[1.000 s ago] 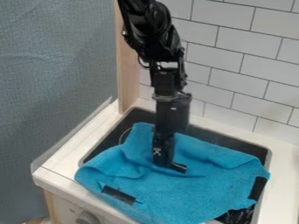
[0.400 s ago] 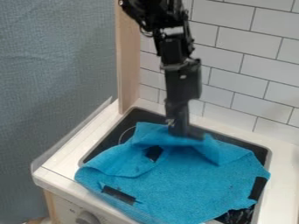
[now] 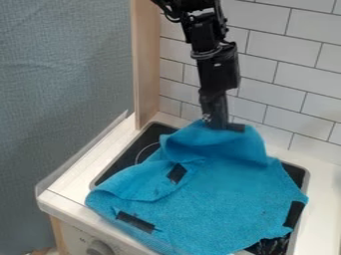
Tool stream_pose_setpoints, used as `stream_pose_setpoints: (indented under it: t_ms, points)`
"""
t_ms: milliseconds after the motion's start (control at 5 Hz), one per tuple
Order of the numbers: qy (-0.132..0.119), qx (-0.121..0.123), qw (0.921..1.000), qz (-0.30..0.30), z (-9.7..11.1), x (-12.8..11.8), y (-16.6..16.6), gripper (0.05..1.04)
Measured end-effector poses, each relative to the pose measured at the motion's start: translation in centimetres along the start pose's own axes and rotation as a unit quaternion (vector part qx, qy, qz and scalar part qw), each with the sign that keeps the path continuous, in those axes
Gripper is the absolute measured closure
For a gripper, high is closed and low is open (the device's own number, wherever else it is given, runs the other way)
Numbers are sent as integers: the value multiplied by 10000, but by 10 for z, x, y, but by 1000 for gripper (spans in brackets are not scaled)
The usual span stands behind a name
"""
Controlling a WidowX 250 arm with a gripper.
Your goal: Unfold the cloth from bottom to top
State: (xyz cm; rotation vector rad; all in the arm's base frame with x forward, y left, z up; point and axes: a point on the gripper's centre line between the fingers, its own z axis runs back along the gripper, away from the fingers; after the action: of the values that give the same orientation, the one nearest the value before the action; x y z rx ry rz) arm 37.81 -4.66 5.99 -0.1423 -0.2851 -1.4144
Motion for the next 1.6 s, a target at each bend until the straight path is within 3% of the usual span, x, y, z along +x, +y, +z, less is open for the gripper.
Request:
stream_pose_setpoints:
  t_ms: [200,800,1200,1400,1600]
  points:
    - [-15,237,9997,-83,-4,1,18,1033]
    - [180,534,9980,-288,-24,-5,56,1033]
    - [360,465,9975,-382,-34,-9,61,1009]
    - [380,453,9976,-355,-35,-11,61,857]
    - [367,453,9977,-339,-35,-10,61,602]
